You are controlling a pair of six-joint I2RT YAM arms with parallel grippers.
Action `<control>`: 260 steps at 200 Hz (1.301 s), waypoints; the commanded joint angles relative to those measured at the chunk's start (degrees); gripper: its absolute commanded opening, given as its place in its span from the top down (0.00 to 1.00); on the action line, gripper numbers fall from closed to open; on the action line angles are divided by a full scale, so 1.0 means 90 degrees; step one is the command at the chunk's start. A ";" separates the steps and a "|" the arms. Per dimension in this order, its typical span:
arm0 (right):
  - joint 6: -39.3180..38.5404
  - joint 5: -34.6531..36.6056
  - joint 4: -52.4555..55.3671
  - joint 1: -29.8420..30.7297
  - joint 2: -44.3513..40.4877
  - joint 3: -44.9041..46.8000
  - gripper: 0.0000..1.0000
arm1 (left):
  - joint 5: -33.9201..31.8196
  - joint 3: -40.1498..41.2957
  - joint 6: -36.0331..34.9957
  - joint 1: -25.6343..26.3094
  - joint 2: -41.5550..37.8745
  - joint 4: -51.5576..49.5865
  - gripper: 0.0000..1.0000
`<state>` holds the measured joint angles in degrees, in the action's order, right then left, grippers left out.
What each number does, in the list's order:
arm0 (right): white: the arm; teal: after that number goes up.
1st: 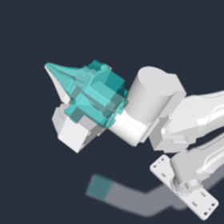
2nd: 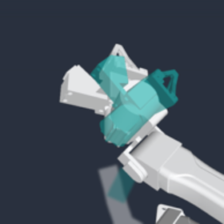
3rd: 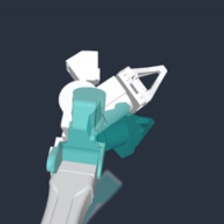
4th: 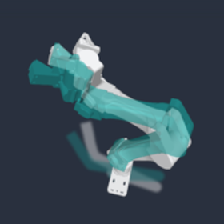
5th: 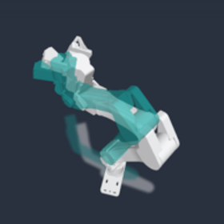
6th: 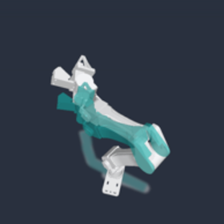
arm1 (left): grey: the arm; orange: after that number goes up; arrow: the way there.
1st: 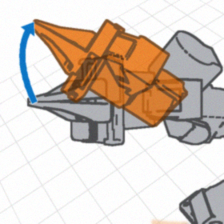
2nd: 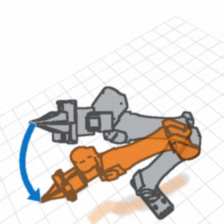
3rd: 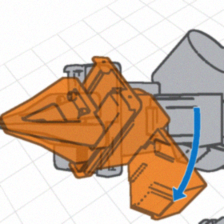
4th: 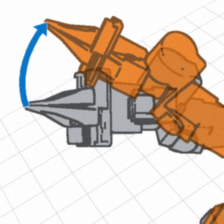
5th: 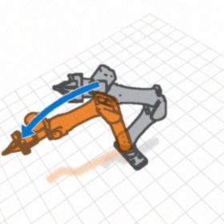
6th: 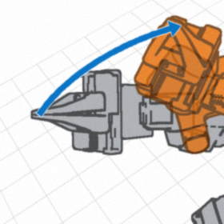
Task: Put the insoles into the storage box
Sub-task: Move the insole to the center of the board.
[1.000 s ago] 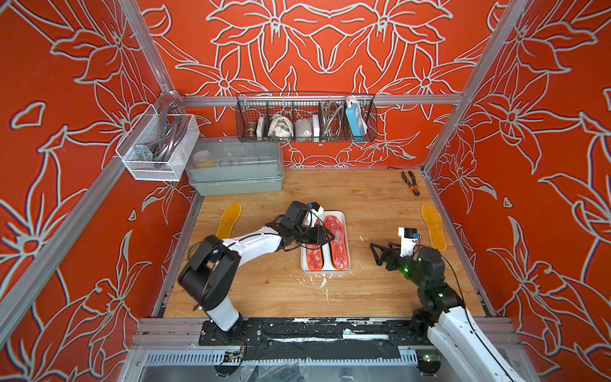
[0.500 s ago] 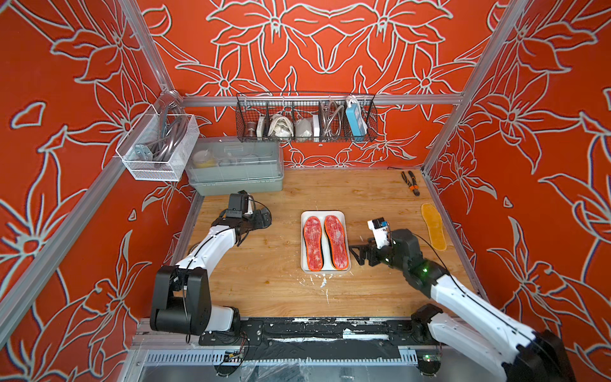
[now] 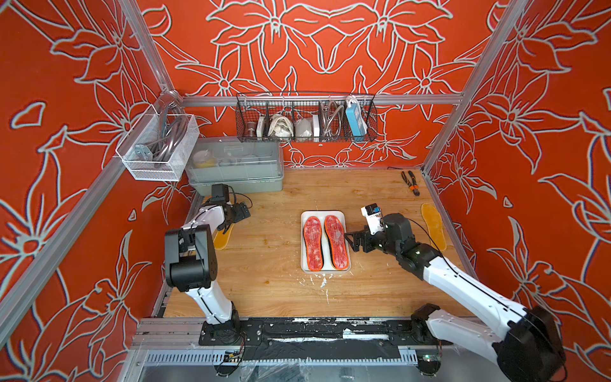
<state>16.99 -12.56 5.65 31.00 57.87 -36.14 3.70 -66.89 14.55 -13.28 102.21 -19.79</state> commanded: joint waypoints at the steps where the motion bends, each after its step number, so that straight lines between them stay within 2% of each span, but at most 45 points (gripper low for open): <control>1: -0.0104 0.0142 0.0142 0.0046 -0.0507 0.0369 0.00 | 0.0181 -0.0590 0.0021 -0.0039 0.0493 -0.0526 0.03; 28: -0.0073 0.0313 0.0394 0.0051 -0.1341 0.0687 0.00 | 0.0517 -0.0826 0.0167 -0.0039 0.0828 -0.0718 0.10; 59: -0.0016 0.0629 0.0737 0.0048 -0.2363 0.0900 0.00 | 0.0843 -0.0741 0.0330 -0.0031 0.0948 -0.0795 0.12; 77: 0.0026 0.0734 0.0759 0.0045 -0.2653 0.1012 0.00 | 0.1069 -0.0459 0.0419 0.0010 0.0776 -0.0660 0.12; 137: 0.0134 0.0589 0.0152 0.0032 -0.1850 0.1312 0.00 | 0.1659 0.0923 0.0808 0.0132 -0.0255 -0.0165 0.13; 196: 0.0086 0.0797 -0.0202 0.0032 -0.2012 0.1655 0.01 | 0.2239 0.2654 0.1525 0.0368 -0.1591 0.0928 0.18; 241: 0.0048 0.0742 -0.0375 0.0032 -0.2060 0.1770 0.00 | 0.2186 0.3311 0.2356 0.1195 -0.2400 0.1379 0.19; 260: 0.0036 0.0675 -0.0466 0.0032 -0.1993 0.1807 0.01 | 0.2445 0.3466 0.2719 0.1557 -0.2585 0.1865 0.19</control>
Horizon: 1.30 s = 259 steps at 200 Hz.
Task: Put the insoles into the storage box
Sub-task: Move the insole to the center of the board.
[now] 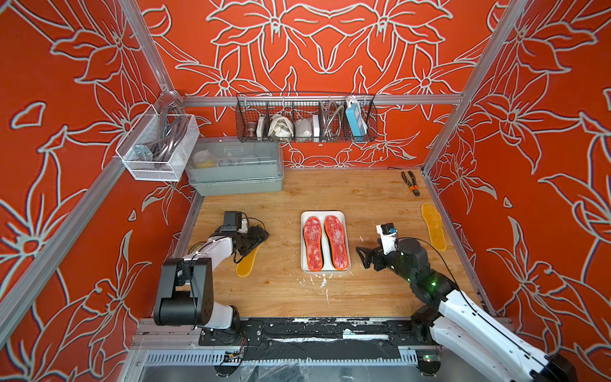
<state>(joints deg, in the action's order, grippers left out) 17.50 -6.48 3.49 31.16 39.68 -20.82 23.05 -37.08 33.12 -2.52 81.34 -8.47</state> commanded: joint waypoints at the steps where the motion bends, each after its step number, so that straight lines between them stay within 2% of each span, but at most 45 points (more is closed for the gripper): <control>1: -0.0020 0.0003 -0.0228 0.0015 0.0031 0.0110 0.01 | 0.0313 0.0150 0.0665 0.0375 -0.0272 0.0608 0.19; 21: -0.0036 0.0041 -0.0158 0.0015 0.0121 0.0068 0.01 | 0.0283 0.0017 0.0574 0.0466 -0.0534 0.0266 0.18; 41: -0.0023 -0.0012 -0.0199 0.0015 0.0112 0.0116 0.01 | -0.0612 -0.0180 0.0132 0.0442 -0.0962 -0.0575 0.16; 60: -0.0015 -0.0023 -0.0245 0.0018 0.0127 0.0135 0.00 | -0.0924 -0.0192 -0.0093 0.0111 -0.1125 -0.0949 0.15; 86: -0.0003 -0.0077 -0.0309 0.0018 0.0228 0.0131 0.00 | -0.1451 -0.0394 -0.0415 -0.0167 -0.0845 -0.1488 0.12; 123: 0.0019 -0.0094 -0.0319 0.0022 0.0316 0.0133 0.01 | -0.1550 -0.0460 -0.0502 -0.0197 -0.0029 -0.1503 0.10; 152: 0.0019 -0.0047 -0.0337 0.0033 0.0310 0.0155 0.01 | -0.1192 -0.0381 -0.0506 -0.0208 0.0215 -0.1270 0.16; 176: 0.0029 -0.0033 -0.0348 0.0017 0.0330 0.0157 0.01 | -0.1005 -0.0270 -0.0599 -0.0203 0.0167 -0.1158 0.30; 196: 0.0029 -0.0014 -0.0368 0.0029 0.0355 0.0162 0.01 | -0.0737 -0.0069 -0.0538 -0.0162 0.0033 -0.0980 0.57; 222: 0.0041 0.0026 -0.0366 0.0017 0.0376 0.0163 0.01 | -0.0808 0.0098 -0.0607 -0.0130 -0.0058 -0.0936 0.89; 235: 0.0051 0.0014 -0.0395 0.0015 0.0386 0.0174 0.01 | -0.0803 0.0129 -0.0676 -0.0131 -0.0007 -0.0895 0.93; 244: 0.0050 0.0015 -0.0407 0.0026 0.0409 0.0186 0.01 | -0.0739 0.0128 -0.0703 -0.0131 0.0044 -0.0834 1.00; 259: 0.0049 0.0016 -0.0418 0.0019 0.0471 0.0170 0.01 | -0.0521 0.0143 -0.0734 -0.0125 0.0056 -0.0669 1.00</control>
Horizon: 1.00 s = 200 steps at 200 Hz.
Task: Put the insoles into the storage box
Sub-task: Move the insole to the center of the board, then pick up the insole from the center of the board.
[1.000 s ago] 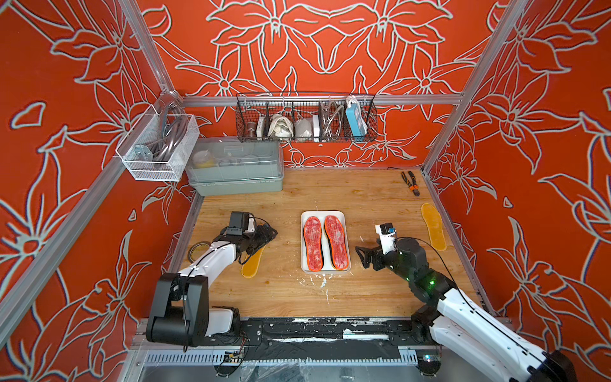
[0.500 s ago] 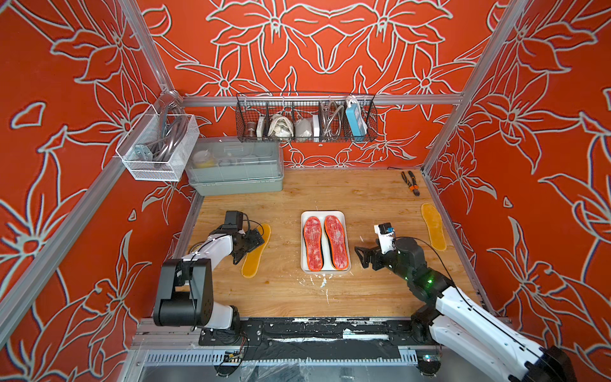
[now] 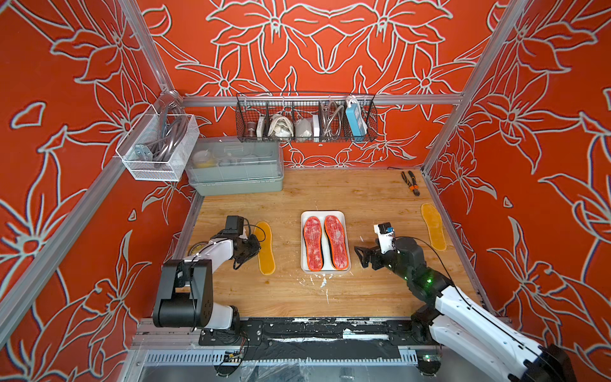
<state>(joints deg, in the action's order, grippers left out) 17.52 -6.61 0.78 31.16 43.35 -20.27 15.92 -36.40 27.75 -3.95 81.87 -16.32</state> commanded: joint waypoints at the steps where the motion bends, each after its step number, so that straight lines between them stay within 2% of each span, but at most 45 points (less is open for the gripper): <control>1: 0.0047 0.0031 -0.0117 0.0019 0.0063 0.0110 0.01 | 0.0296 0.0064 -0.0135 0.0031 -0.0003 0.0212 1.00; 33: 0.0055 0.0051 -0.0135 0.0020 0.0142 0.0094 0.01 | 0.0674 0.0189 -0.0103 0.0045 -0.0212 0.0623 1.00; 70: 0.0055 0.0089 -0.0158 0.0025 0.0148 0.0104 0.01 | 0.1559 0.0569 0.0015 0.0057 -0.0667 0.1580 1.00; 120: 0.0076 0.0071 -0.0174 0.0022 0.0146 0.0111 0.01 | 0.1844 0.0754 0.0020 0.0057 -0.0981 0.1937 1.00; 132: 0.0082 0.0061 -0.0174 0.0015 0.0143 0.0105 0.01 | 0.1522 0.0645 0.0103 0.0057 -0.0912 0.1565 1.00; 142: 0.0092 0.0035 -0.0174 0.0024 0.0134 0.0104 0.01 | 0.1047 0.0493 0.0073 0.0052 -0.0817 0.1181 0.76; 148: 0.0085 0.0040 -0.0169 0.0027 0.0117 0.0105 0.01 | 0.0872 0.0465 0.0053 0.0056 -0.0758 0.1083 0.68; 161: 0.0085 0.0031 -0.0179 0.0028 0.0110 0.0113 0.01 | 0.0608 0.0416 0.0067 0.0057 -0.0645 0.0986 0.67; 174: 0.0085 0.0030 -0.0174 0.0022 0.0105 0.0109 0.01 | 0.0466 0.0379 0.0106 0.0078 -0.0529 0.0987 0.53; 200: 0.0088 0.0031 -0.0174 0.0017 0.0105 0.0114 0.01 | -0.0012 0.0220 0.0070 0.0374 -0.0284 0.0899 0.48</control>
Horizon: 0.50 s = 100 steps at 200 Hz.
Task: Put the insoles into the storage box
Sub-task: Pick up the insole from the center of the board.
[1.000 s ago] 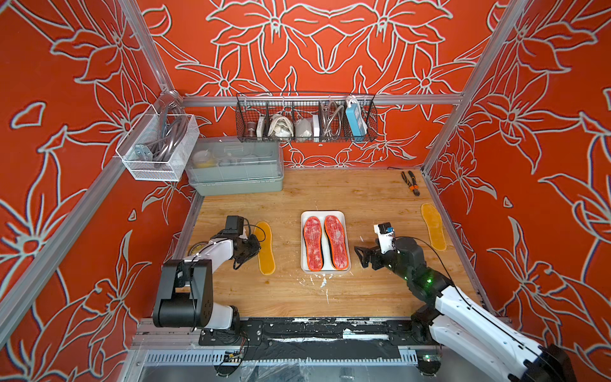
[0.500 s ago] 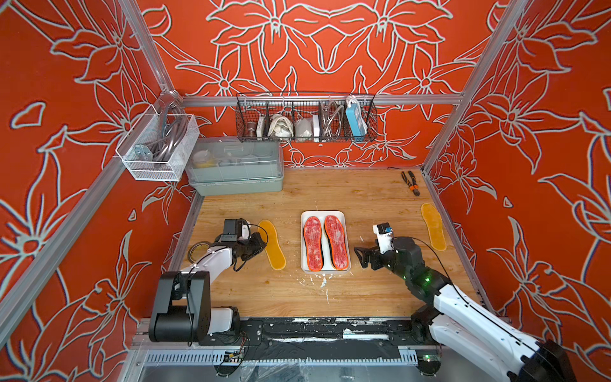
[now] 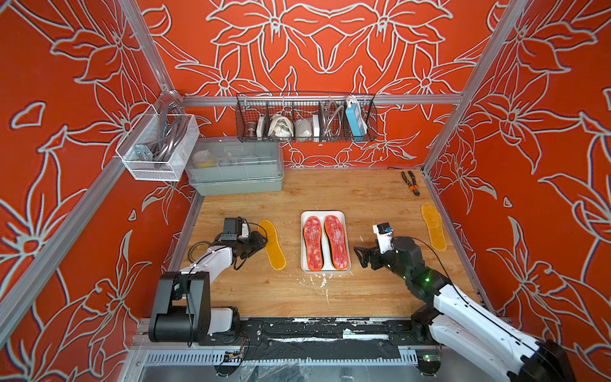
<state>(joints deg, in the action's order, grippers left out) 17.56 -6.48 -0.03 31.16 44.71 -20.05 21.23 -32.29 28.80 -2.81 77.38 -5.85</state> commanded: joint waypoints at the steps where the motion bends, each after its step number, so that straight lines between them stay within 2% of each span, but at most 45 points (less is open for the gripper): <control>1: 0.0082 0.0017 -0.0084 0.0021 -0.0046 0.0094 0.01 | -0.0621 -0.0248 -0.0046 0.0255 0.0222 -0.0266 0.48; 35: 0.0075 0.0007 -0.0094 0.0021 -0.0066 0.0099 0.01 | -0.1075 -0.0537 -0.0014 0.0552 0.0611 -0.0379 0.41; 57: 0.0079 0.0006 -0.0094 0.0027 -0.0122 0.0114 0.01 | -0.1507 -0.0781 -0.0018 0.0746 0.0901 -0.0538 0.42; 85: 0.0089 0.0026 -0.0106 0.0020 -0.0221 0.0158 0.00 | -0.2012 -0.1122 0.0027 0.0977 0.1444 -0.0779 0.63; 100: 0.0095 0.0071 -0.0114 0.0015 -0.0269 0.0177 0.00 | -0.2105 -0.1348 0.0011 0.1082 0.1804 -0.0899 0.80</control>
<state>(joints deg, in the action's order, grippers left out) 17.61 -6.46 -0.21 31.16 43.33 -19.68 6.96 -42.26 28.67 5.54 88.99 -9.76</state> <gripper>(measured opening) 0.992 0.299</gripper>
